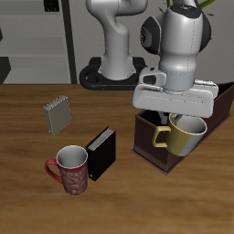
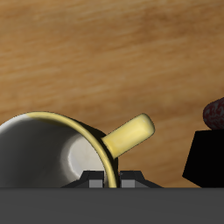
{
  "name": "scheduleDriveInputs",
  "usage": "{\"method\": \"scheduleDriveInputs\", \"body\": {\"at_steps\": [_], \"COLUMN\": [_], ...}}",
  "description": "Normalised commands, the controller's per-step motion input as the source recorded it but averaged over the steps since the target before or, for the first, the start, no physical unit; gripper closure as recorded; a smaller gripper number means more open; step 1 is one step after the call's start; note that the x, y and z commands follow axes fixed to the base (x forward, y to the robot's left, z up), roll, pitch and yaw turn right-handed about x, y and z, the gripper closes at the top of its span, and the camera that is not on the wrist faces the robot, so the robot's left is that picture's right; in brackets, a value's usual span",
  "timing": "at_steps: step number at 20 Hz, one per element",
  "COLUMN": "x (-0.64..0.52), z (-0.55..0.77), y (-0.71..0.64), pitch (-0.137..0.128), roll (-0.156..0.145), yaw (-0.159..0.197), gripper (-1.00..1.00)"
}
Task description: Place the white-yellow mug into the left desk caddy's left compartment and place the black book into the left desk caddy's front compartment
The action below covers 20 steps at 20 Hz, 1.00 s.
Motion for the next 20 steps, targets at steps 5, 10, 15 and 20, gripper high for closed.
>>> {"method": "scheduleDriveInputs", "body": {"at_steps": [5, 10, 15, 20], "x": [-0.48, -0.48, -0.65, -0.49], "z": [0.49, 0.37, 0.36, 0.05], "y": [-0.16, -0.10, 0.15, 0.05], "pitch": [-0.042, -0.031, -0.018, 0.039], "roll": [-0.027, -0.031, -0.013, -0.032], "yaw": [0.018, 0.018, 0.046, -0.038], "gripper": [1.00, 1.00, 1.00, 1.00]}}
